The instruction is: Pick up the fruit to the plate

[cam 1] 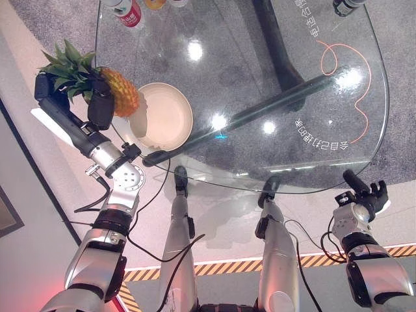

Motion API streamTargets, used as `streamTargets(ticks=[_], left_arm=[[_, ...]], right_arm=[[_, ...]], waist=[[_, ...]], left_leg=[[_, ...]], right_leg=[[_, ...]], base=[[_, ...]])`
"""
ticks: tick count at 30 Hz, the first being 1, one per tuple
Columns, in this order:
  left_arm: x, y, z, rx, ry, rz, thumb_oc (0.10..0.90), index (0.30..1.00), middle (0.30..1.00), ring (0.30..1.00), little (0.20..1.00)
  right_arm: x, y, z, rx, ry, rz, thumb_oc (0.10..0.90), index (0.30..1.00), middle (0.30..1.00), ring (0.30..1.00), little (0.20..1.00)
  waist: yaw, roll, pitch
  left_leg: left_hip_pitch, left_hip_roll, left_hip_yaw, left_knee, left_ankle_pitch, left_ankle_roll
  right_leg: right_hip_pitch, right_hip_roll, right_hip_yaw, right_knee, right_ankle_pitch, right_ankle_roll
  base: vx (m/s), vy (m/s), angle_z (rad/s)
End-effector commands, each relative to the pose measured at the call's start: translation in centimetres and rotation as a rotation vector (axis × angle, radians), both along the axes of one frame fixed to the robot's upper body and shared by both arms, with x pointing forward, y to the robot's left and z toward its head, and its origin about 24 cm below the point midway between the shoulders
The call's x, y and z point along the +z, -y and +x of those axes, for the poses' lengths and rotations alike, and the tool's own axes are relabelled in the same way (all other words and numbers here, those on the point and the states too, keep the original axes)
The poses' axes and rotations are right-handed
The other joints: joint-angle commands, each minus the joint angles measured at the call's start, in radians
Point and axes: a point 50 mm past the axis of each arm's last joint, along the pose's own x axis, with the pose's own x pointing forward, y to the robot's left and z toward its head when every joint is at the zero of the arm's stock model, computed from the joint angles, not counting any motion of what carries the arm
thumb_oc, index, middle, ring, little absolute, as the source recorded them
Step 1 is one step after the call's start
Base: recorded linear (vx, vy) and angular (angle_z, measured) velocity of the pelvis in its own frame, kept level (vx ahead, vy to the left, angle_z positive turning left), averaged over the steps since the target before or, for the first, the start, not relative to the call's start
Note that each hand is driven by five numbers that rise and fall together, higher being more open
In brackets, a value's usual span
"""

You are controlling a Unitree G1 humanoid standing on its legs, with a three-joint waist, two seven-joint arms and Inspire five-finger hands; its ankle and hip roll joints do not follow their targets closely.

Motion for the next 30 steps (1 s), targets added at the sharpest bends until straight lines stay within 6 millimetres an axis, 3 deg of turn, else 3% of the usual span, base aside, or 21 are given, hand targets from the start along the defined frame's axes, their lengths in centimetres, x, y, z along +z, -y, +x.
streamTargets(ticks=[1,5,19,30], left_arm=[[6.9,-0.6,-0.4,-0.021,0.298,0.091,0.100,0.300,0.300,0.300,0.200],[6.3,-0.3,-0.4,-0.036,0.287,0.102,0.100,0.300,0.300,0.300,0.200],[6.2,0.2,-0.4,-0.076,0.285,0.136,0.100,0.300,0.300,0.300,0.200],[5.5,1.0,0.0,-0.167,0.251,0.135,0.100,0.300,0.300,0.300,0.200]], right_arm=[[-0.7,2.2,-2.1,-0.091,-0.054,0.049,0.800,0.900,0.900,0.900,0.900],[-1.9,2.4,-3.2,-0.098,-0.117,0.093,0.800,0.900,0.900,0.900,0.900],[-3.3,2.2,-4.3,-0.084,-0.228,0.156,0.800,0.900,0.900,0.900,0.900],[-3.3,1.7,-3.9,-0.046,-0.244,0.168,0.800,0.900,0.900,0.900,0.900]], waist=[[0.038,-0.050,-0.012],[0.041,-0.054,-0.012],[0.037,-0.057,-0.012],[0.038,-0.060,-0.012]], left_leg=[[-0.015,0.027,0.015,0.071,-0.070,-0.023],[-0.008,0.029,0.012,0.076,-0.080,-0.024],[-0.017,0.027,0.005,0.083,-0.085,-0.020],[-0.029,0.024,-0.004,0.090,-0.086,-0.018]], right_leg=[[-0.018,0.044,-0.047,0.094,-0.022,-0.030],[-0.008,0.049,-0.048,0.098,-0.030,-0.029],[-0.010,0.059,-0.041,0.091,-0.028,-0.030],[-0.016,0.066,-0.036,0.088,-0.023,-0.032]], base=[[0.00,0.000,0.00],[0.03,-0.035,-0.01],[0.00,0.000,0.00],[0.00,0.000,0.00]])
